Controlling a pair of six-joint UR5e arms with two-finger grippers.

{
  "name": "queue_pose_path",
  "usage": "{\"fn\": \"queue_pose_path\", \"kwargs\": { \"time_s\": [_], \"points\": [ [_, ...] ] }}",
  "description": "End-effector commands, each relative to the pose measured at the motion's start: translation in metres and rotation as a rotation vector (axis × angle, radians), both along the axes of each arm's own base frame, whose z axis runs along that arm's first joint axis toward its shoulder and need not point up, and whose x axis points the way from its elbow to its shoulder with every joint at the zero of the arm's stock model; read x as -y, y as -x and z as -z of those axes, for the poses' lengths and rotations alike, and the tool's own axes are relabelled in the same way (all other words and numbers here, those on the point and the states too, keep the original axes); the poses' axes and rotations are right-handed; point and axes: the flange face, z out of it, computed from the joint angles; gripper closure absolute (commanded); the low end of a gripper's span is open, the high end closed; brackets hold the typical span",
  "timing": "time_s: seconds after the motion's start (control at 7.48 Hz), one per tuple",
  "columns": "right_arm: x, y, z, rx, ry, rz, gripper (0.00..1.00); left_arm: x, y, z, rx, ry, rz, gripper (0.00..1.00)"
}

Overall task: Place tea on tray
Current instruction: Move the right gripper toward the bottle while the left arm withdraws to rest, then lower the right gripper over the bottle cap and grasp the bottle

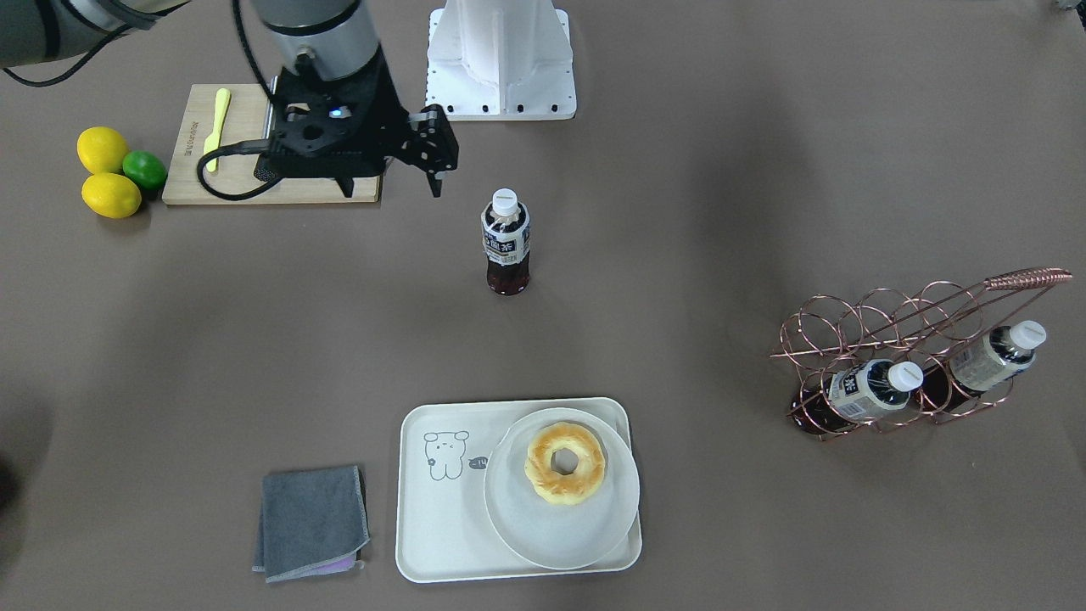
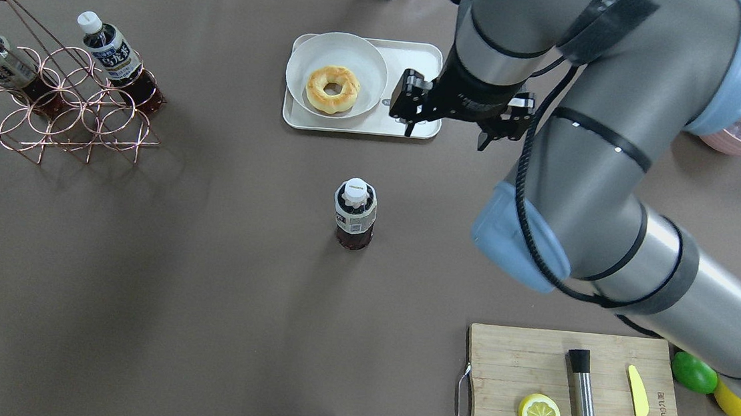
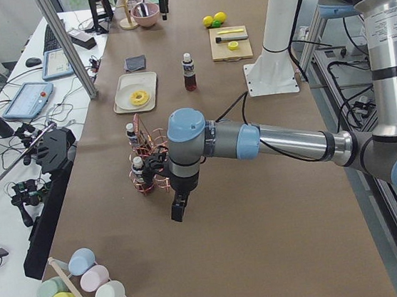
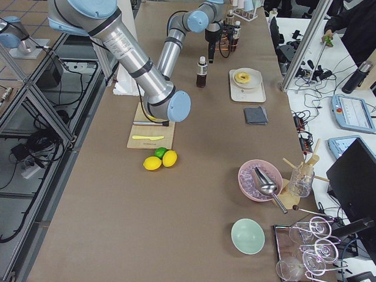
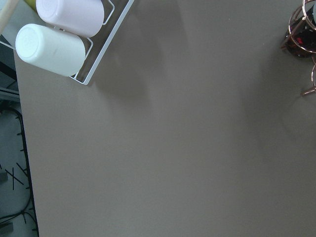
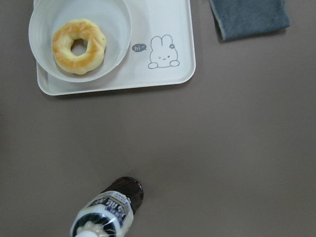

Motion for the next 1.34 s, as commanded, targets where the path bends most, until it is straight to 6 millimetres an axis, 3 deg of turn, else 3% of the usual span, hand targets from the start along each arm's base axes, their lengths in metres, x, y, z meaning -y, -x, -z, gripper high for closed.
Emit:
{"fn": "queue_pose_path", "kwargs": {
  "time_s": [0.0, 0.4, 0.8, 1.07, 1.2],
  "points": [
    [-0.044, 0.065, 0.022, -0.044, -0.048, -0.002, 0.00, -0.001, 0.000, -0.004, 0.000, 0.006, 0.001, 0.02],
    [-0.058, 0.099, 0.023, -0.083, -0.073, 0.005, 0.00, -0.001, 0.000, -0.007, 0.000, 0.010, 0.001, 0.02],
    [-0.043, 0.128, 0.017, -0.047, -0.080, -0.038, 0.00, 0.003, 0.001, -0.014, -0.001, 0.021, 0.001, 0.02],
    [-0.038, 0.139, 0.036, -0.044, -0.081, -0.039, 0.02, 0.004, 0.001, -0.016, -0.001, 0.026, 0.001, 0.02],
    [-0.037, 0.140, 0.036, -0.049, -0.078, -0.038, 0.06, 0.004, 0.001, -0.016, -0.001, 0.026, 0.001, 0.02]
  ]
}}
